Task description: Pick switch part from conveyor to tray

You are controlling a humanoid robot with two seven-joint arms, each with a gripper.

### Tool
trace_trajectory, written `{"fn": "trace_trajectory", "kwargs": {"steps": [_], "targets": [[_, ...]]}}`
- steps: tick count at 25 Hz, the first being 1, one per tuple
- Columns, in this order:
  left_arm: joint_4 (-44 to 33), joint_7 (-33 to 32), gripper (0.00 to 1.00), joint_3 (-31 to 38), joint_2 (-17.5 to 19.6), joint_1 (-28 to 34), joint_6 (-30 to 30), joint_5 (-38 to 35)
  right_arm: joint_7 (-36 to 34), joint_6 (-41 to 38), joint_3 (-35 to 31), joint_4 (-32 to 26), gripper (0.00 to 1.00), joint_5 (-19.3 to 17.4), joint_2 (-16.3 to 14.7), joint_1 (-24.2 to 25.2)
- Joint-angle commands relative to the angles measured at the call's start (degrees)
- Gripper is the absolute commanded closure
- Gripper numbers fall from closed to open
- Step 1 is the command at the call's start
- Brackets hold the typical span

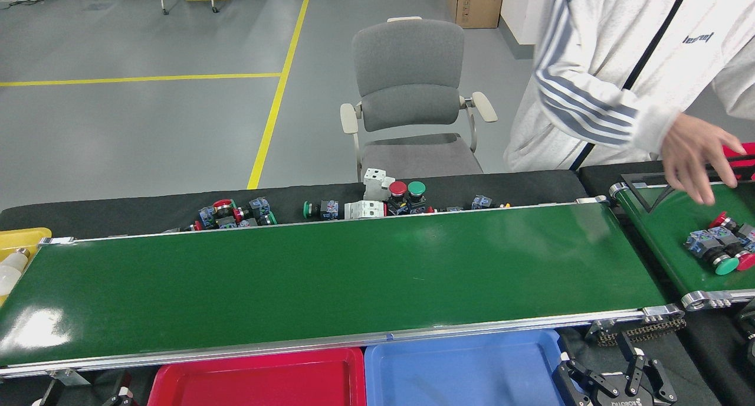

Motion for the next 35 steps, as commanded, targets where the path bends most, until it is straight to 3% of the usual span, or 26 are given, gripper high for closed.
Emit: {"fn": "trace_trajectory", "kwargs": {"steps": [1,11,23,35], "targets": [[-0.8,0.4,0.00,0.4,0.6,0.0,0.1,0.1,-0.5,0.0,-0.4,-0.7,0.00,-0.3,0.0,-0.2],[-0.7,0.4,0.00,0.4,0.8,0.0,0.2,0.2,-1.6,0.4,-0.3,-0.7,0.01,-1.8,-0.2,-0.5],[-0.7,0.4,0.00,0.3,0.9,-0.1,0.2,0.1,2.1,0.4,-0.1,-0.3,0.01,1.2,-2.7,-1.1],[-0.7,0.4,0.00,0.3,0.9,-0.1,0.1,0.2,3.8,0.4,-0.1,4.8,0.01,1.3,-4.2,-6.9]]}}
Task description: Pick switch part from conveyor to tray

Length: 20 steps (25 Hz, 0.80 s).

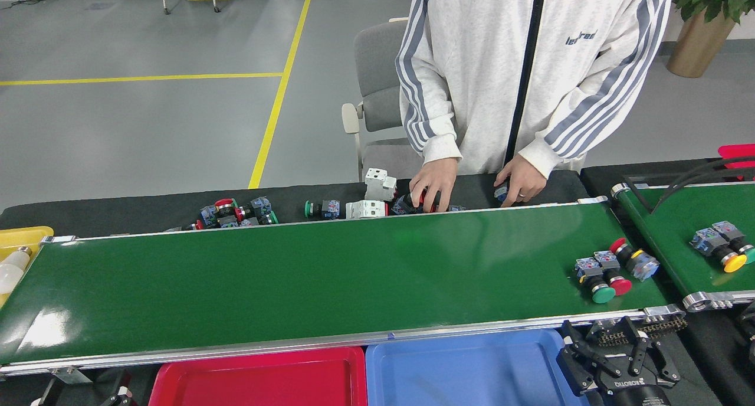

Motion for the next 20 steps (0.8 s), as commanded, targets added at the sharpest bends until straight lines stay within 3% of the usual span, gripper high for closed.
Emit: {"fn": "trace_trajectory", "kwargs": {"steps": [1,8,20], "targets": [[-0.7,0.4,0.00,0.3,0.8,-0.1,0.0,0.1,0.6,0.0,-0.1,0.0,0.01,0.1,-0.7,-0.7],[-0.7,0.4,0.00,0.2,0.8,-0.1,0.0,0.1,3.9,0.1,-0.1,4.0,0.01,0.1,-0.7,-5.1],[-0.6,0.4,0.00,0.1,0.9,-0.2,0.0,0.1,6.5,0.2,5.3,4.7,0.01,0.1,-0.1,-7.6]]}}
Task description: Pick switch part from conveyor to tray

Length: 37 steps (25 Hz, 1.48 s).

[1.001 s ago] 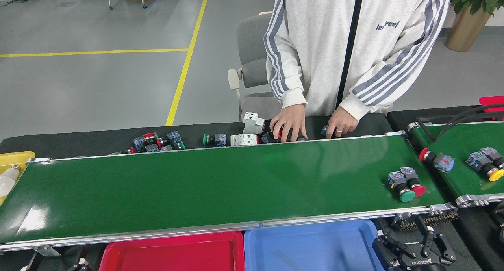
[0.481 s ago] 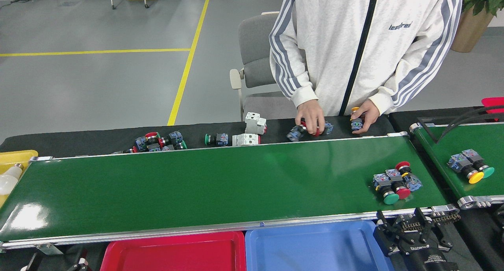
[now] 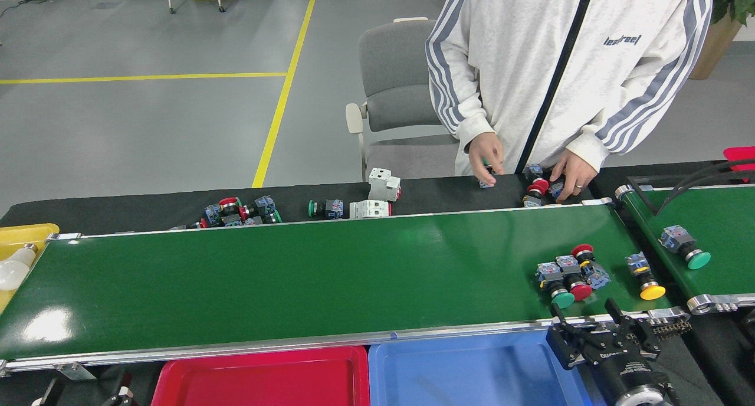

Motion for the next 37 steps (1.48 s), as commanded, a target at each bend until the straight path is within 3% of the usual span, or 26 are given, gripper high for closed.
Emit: {"fn": "trace_trajectory", "kwargs": {"steps": [1,12,18,21,23,26,31,37], "targets": [[-0.6,0.4,0.00,0.1,0.8,-0.2,-0.2,0.1,0.1,0.2,1.2,-0.4,0.01,0.1,0.0,-1.1],[-0.5,0.4,0.00,0.0,0.8,-0.3,-0.2,0.1,0.7,2.5,6.0,7.5,0.01,0.1,0.7,-8.4],[-0.5,0.4,0.00,0.0,0.8,-0.4,-0.2,0.1,0.6,3.7,8.3,12.9,0.03,0.2,3.1,-13.6],[-0.6,0.4,0.00,0.0,0.8,-0.3,-0.2,0.1,0.6,4.7,11.8,14.6,0.24,0.2,2.3,-15.8],[-0.7,0.4,0.00,-0.1,0.9,-0.3,-0.2,0.1,0.4,4.6,13.2,14.6,0.47,0.2,1.5,-16.2],[-0.7,0.4,0.00,0.0,1.0,-0.2,-0.2,0.1,0.1,4.3,14.4,14.5,0.68,0.2,1.1,-16.2],[-0.8,0.4,0.00,0.0,1.0,-0.1,-0.2,0.1,-1.1,1.6,14.8,14.0,0.80,-0.2,1.1,-16.0],[-0.8,0.4,0.00,0.1,1.3,-0.1,-0.2,0.1,-4.2,-8.6,15.9,10.6,0.81,-0.1,1.1,-15.6]]}}
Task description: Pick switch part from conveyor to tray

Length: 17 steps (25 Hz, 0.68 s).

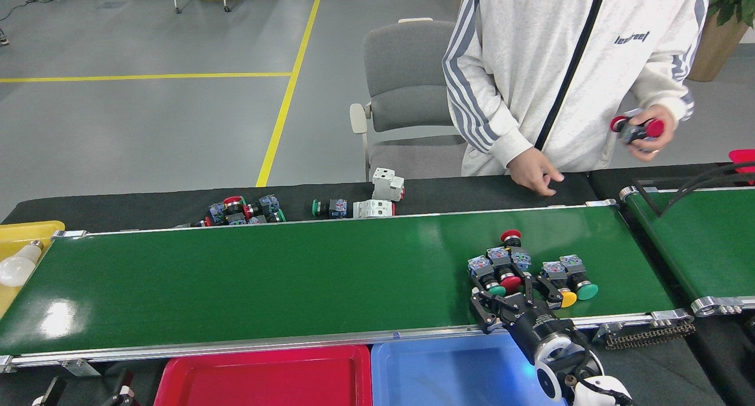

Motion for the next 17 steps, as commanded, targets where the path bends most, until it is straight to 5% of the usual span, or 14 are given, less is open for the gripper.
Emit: {"fn": "trace_trajectory", "kwargs": {"steps": [1,5,11,12,14,15,17], "targets": [[-0.8,0.4,0.00,0.2,0.9,0.0,0.0,0.1,-2.0,-7.0,0.7,-2.4,0.81,-0.1,-0.4,-0.5],[-0.7,0.4,0.00,0.2,0.9,-0.1,0.0,0.1,-3.6,-16.4,4.5,-6.1,0.81,0.0,0.9,-0.6],[-0.6,0.4,0.00,0.1,0.9,-0.2,0.0,0.1,-3.6,-18.0,18.7,-6.5,0.74,0.5,1.3,-2.3],[-0.6,0.4,0.00,0.1,0.9,-0.3,0.0,0.1,-3.6,-18.0,21.4,-6.3,0.64,1.2,2.0,-2.6],[-0.6,0.4,0.00,0.1,0.8,-0.3,0.0,0.1,-3.8,-17.6,24.2,-4.9,0.12,4.1,5.5,-2.8],[-0.6,0.4,0.00,0.1,0.8,-0.3,0.0,0.1,-4.0,-17.9,24.3,-3.3,0.00,5.2,7.0,-2.7],[-0.6,0.4,0.00,0.1,0.8,-0.6,0.0,0.1,-4.2,-17.9,24.4,-2.1,0.00,5.3,8.4,-2.7]]}}
